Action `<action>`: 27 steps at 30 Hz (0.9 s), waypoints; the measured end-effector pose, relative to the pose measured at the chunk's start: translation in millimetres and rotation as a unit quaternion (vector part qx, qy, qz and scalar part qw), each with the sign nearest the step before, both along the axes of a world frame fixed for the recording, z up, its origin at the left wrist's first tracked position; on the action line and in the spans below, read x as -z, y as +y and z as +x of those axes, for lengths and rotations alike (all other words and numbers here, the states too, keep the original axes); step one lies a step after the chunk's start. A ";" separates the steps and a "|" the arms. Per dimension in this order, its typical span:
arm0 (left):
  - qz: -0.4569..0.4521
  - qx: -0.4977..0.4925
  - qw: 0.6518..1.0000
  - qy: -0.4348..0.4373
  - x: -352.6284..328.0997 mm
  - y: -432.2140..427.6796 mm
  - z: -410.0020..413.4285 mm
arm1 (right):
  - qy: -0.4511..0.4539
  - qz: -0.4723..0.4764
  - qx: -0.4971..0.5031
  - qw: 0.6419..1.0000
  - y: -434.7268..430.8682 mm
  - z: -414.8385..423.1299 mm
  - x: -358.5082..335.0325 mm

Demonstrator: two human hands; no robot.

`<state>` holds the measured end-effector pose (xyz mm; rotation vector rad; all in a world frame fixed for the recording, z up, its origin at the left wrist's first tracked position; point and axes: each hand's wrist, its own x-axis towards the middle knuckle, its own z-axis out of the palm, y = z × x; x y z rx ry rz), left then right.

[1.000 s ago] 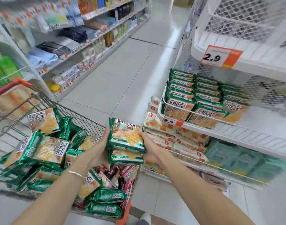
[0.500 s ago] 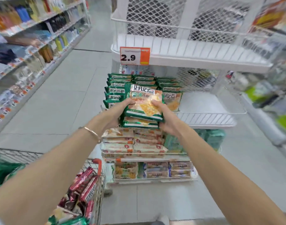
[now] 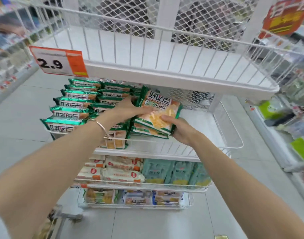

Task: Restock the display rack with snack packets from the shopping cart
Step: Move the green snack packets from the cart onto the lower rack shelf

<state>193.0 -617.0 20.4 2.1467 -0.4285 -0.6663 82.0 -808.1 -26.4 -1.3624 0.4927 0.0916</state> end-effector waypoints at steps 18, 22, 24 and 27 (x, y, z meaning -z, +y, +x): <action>0.204 0.201 0.940 -0.183 59.4 22.2 10.0 | 0.071 -0.126 -0.062 0.987 4.3 28.9 42.9; 0.278 0.240 0.909 -0.195 59.8 29.2 23.8 | 0.065 -0.179 -0.050 0.980 27.5 39.0 53.4; 0.296 0.248 0.903 -0.189 56.9 24.6 24.2 | 0.054 -0.150 -0.057 0.986 25.4 35.8 54.8; 0.299 0.244 0.898 -0.211 57.4 25.0 15.0 | 0.039 -0.217 -0.084 0.972 16.1 27.8 52.5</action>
